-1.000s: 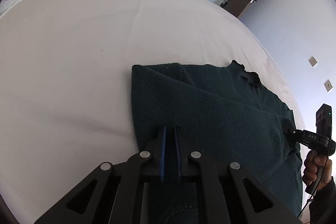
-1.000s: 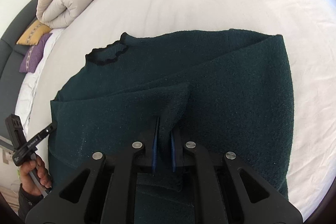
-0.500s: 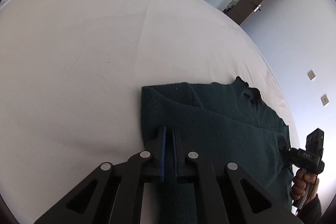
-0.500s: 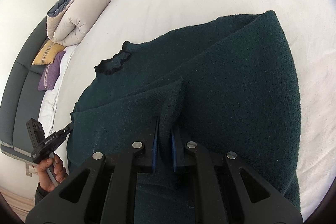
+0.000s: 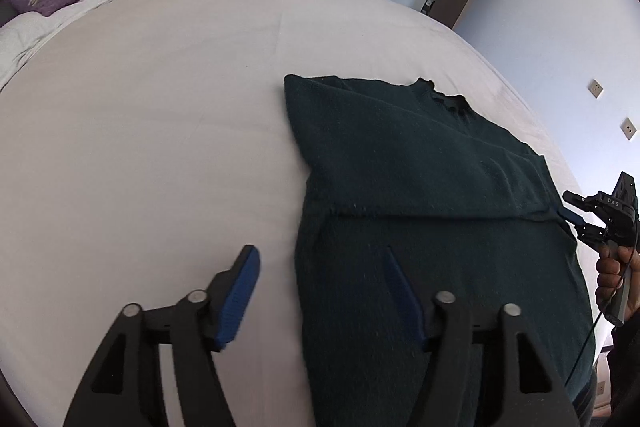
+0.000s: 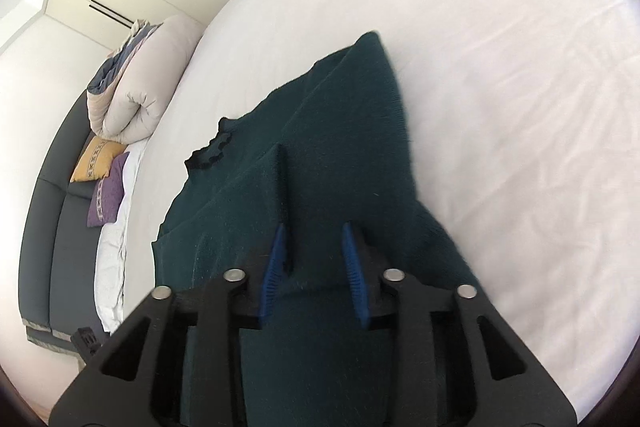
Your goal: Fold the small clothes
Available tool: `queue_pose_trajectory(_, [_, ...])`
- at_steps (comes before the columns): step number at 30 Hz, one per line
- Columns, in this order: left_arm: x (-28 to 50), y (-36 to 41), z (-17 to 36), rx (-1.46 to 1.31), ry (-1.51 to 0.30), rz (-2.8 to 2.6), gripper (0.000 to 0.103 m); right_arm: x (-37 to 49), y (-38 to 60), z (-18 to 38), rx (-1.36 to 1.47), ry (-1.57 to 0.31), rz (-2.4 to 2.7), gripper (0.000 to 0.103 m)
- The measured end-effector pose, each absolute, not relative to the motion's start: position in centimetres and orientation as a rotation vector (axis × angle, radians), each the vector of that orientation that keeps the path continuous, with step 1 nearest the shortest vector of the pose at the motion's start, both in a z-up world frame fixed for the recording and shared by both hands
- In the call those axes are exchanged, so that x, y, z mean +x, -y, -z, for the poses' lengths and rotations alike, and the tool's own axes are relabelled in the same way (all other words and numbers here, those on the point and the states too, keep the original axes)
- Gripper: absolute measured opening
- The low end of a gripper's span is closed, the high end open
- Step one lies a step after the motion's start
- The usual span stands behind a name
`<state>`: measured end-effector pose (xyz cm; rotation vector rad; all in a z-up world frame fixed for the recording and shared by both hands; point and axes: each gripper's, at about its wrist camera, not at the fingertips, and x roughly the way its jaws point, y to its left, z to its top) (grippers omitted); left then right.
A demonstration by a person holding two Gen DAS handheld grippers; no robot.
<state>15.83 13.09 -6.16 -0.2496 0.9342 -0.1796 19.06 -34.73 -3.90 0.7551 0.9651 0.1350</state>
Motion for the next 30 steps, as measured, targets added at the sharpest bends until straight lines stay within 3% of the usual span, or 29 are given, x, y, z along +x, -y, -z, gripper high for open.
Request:
queue_pose_trajectory(1, [14.2, -13.3, 5.8, -0.263, -0.931, 0.184, 0.077, 17.5, 35.5, 3.2, 0.755, -0.941, -0.13, 0.063])
queue_pose_trajectory(2, [12.9, -13.5, 5.5, -0.282, -0.934, 0.194, 0.078, 15.7, 36.2, 2.4, 0.744, -0.92, -0.115, 0.066])
queue_pose_trajectory(9, [4.6, -13.0, 7.2, -0.394, -1.065, 0.248, 0.078, 4.3, 39.1, 1.1, 0.645, -0.959, -0.11, 0.067])
queue_pose_trajectory(16, [0.7, -12.7, 8.2, -0.436, -1.102, 0.213, 0.078, -4.7, 39.8, 3.4, 0.572, -1.044, -0.072, 0.067])
queue_pose_trajectory(30, [-2.3, -13.3, 9.6, -0.513, -1.209, 0.364, 0.075, -10.6, 41.7, 4.4, 0.738, -1.058, -0.19, 0.066])
